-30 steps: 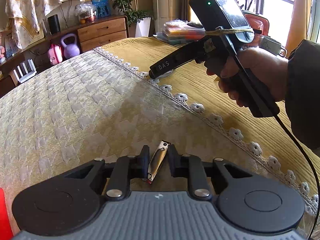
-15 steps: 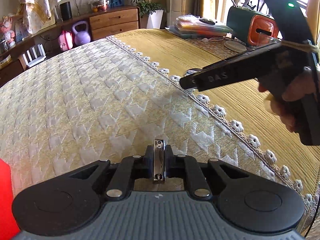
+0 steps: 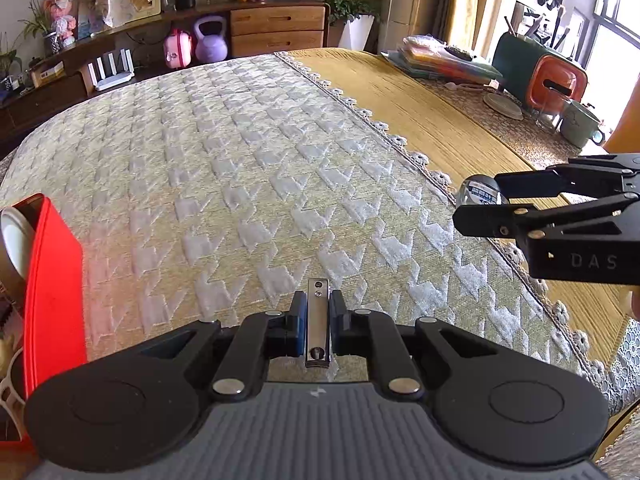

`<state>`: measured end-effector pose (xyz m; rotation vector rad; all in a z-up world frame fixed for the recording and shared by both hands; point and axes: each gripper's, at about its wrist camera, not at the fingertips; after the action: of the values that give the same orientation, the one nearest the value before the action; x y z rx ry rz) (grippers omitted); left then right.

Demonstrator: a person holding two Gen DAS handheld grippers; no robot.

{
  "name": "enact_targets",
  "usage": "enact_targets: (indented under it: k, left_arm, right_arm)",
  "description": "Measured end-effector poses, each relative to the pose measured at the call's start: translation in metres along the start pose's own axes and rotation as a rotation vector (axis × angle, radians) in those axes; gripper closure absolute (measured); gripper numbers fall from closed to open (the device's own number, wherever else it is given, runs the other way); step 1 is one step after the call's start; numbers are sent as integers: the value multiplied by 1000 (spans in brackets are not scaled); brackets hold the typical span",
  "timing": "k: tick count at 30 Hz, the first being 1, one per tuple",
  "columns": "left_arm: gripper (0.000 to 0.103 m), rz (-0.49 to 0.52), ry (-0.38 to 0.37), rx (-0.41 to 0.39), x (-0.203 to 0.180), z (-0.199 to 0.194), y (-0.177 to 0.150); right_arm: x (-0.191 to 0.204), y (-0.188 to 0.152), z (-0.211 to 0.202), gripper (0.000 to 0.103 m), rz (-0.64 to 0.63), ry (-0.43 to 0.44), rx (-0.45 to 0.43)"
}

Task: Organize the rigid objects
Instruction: 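Carry nail clipper with left tool and round container with right tool over the tin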

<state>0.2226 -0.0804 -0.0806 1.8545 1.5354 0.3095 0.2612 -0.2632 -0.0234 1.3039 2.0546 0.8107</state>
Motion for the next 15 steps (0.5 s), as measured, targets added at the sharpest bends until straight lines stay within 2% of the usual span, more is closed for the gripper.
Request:
enact_targets:
  k: [15]
  left_arm:
    - [92, -105, 15, -87, 37, -82, -10]
  right_arm:
    - [59, 12, -56, 50, -60, 72, -41]
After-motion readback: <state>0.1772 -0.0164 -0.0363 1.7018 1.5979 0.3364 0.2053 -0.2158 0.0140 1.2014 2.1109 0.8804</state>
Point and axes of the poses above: each gripper's, at about its wrist camera, not at the fingertips, and z roughly the way its jaws point, x to its left, y to its top, and after that the axes turned 14 degrees about -y, right-handed
